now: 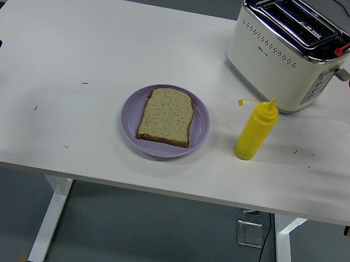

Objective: Pick up the cup,pour liquid into bread,place the cup on the desk

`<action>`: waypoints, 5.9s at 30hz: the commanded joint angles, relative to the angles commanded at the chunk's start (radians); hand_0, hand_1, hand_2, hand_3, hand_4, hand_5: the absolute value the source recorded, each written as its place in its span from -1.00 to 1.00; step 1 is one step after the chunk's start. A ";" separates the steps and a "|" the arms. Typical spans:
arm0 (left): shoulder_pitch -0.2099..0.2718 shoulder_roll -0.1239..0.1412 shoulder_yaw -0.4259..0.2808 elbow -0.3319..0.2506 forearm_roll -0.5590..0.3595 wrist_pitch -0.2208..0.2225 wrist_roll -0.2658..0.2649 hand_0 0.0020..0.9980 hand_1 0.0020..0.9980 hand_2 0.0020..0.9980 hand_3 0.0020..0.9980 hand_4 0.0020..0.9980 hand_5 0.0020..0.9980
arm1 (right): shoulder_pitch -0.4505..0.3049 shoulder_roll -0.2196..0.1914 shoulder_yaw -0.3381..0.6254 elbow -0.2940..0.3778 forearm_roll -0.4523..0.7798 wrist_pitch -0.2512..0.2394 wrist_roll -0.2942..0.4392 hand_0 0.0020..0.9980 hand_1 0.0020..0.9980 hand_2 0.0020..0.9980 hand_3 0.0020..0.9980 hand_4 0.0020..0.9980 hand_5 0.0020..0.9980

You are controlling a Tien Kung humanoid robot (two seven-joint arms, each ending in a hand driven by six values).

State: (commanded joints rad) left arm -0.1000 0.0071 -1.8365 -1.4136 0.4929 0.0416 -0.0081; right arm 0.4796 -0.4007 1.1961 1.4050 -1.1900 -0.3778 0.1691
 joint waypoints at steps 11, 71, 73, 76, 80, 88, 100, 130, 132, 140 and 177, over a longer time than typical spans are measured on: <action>-0.001 0.001 -0.006 0.000 -0.001 0.001 0.000 0.59 0.54 0.54 0.43 0.00 0.97 | 0.233 -0.020 -0.258 -0.021 -0.428 -0.027 -0.187 -0.81 -0.80 -0.50 -0.31 -0.29 -0.59; 0.000 0.001 -0.012 0.000 -0.002 0.000 -0.002 0.59 0.52 0.53 0.43 0.02 0.99 | 0.487 0.024 -0.554 -0.161 -1.079 0.055 -0.310 -0.83 -0.82 -0.52 -0.32 -0.31 -0.47; -0.001 0.001 -0.010 0.000 -0.002 0.000 -0.002 0.59 0.52 0.53 0.43 0.02 0.99 | 0.479 0.029 -0.583 -0.171 -1.079 0.062 -0.310 -0.83 -0.82 -0.52 -0.32 -0.31 -0.47; 0.000 0.001 -0.010 0.000 -0.002 0.001 -0.002 0.59 0.52 0.53 0.43 0.02 0.99 | 0.474 0.031 -0.572 -0.172 -1.079 0.057 -0.309 -0.83 -0.82 -0.52 -0.32 -0.31 -0.47; 0.002 0.002 -0.011 0.000 -0.002 0.001 -0.002 0.59 0.52 0.53 0.43 0.02 0.99 | 0.476 0.025 -0.525 -0.154 -1.079 0.033 -0.307 -0.83 -0.82 -0.52 -0.32 -0.31 -0.47; 0.005 0.002 -0.008 0.001 -0.001 0.001 -0.002 0.59 0.51 0.52 0.43 0.02 0.98 | 0.424 0.023 -0.375 -0.055 -0.850 -0.017 -0.290 -0.82 -0.82 -0.52 -0.32 -0.31 -0.47; 0.001 0.002 -0.010 0.002 -0.002 0.001 -0.001 0.59 0.51 0.52 0.43 0.02 0.98 | 0.303 0.022 -0.102 0.030 -0.343 0.044 -0.273 -0.82 -0.82 -0.52 -0.32 -0.30 -0.50; 0.004 -0.004 -0.011 0.006 -0.001 0.004 -0.001 0.59 0.51 0.52 0.43 0.02 0.98 | 0.077 0.054 0.083 -0.054 0.338 0.053 -0.178 -0.78 -0.80 -0.51 -0.31 -0.36 -0.47; 0.003 -0.004 -0.011 0.007 -0.001 0.004 -0.001 0.59 0.51 0.52 0.43 0.02 0.98 | 0.062 0.052 0.084 -0.054 0.315 0.059 -0.147 -0.78 -0.80 -0.51 -0.31 -0.36 -0.47; 0.003 -0.004 -0.011 0.006 -0.001 0.003 -0.001 0.59 0.51 0.52 0.43 0.02 0.98 | -0.011 0.056 0.092 -0.056 0.286 0.060 -0.078 -0.78 -0.80 -0.51 -0.32 -0.37 -0.45; 0.010 -0.004 0.008 0.009 0.000 0.002 -0.002 0.59 0.51 0.52 0.43 0.01 0.99 | -0.196 0.123 -0.097 -0.291 0.387 -0.161 0.476 -0.59 -0.64 -0.45 -0.29 -0.38 -0.38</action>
State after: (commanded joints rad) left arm -0.0903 0.0031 -1.8284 -1.4043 0.4929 0.0435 -0.0102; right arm 0.2836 -0.2779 1.0989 1.1143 -0.8030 -0.5390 0.6454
